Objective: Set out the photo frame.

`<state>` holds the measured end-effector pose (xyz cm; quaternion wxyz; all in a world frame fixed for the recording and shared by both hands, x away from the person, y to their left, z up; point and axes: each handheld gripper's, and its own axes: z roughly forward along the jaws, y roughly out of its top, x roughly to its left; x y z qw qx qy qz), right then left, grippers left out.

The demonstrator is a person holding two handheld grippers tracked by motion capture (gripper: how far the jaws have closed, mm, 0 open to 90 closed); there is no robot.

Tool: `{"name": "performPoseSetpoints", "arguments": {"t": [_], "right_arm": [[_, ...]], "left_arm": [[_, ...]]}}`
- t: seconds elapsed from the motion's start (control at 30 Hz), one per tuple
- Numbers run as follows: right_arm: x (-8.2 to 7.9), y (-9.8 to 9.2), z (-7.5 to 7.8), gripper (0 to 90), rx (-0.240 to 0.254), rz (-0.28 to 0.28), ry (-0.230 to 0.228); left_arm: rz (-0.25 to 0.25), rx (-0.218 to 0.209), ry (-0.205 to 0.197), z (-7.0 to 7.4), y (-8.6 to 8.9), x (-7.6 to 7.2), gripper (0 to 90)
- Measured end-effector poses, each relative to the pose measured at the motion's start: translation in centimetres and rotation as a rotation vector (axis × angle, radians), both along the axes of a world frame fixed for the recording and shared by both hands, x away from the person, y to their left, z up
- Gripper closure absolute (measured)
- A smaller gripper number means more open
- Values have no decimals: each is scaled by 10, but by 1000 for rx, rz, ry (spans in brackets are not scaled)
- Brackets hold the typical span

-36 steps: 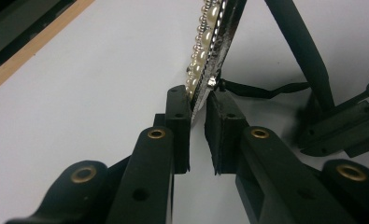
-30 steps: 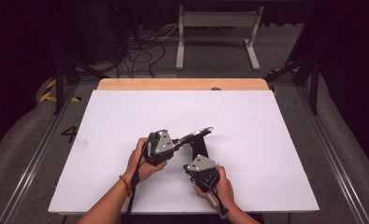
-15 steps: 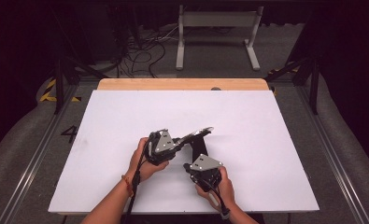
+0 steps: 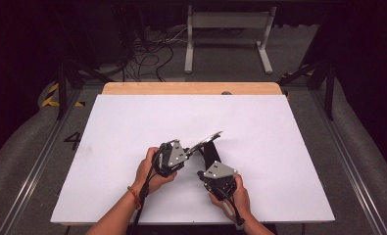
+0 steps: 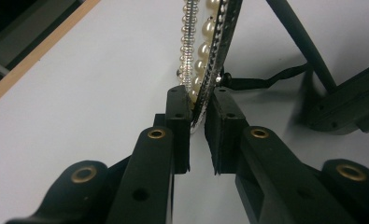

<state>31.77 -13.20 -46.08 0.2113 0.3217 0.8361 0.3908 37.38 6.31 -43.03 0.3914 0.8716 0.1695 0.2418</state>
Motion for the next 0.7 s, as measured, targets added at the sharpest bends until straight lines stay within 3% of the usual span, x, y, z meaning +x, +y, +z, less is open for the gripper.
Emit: {"name": "performPoseSetpoints", "arguments": {"t": [0.43, 0.7], "right_arm": [[3, -17, 3, 900, 0, -19, 14], [3, -21, 3, 892, 10, -20, 18]], "left_arm": [[1, 32, -11, 3, -7, -11, 804], [8, -9, -5, 0, -6, -8, 748]]}}
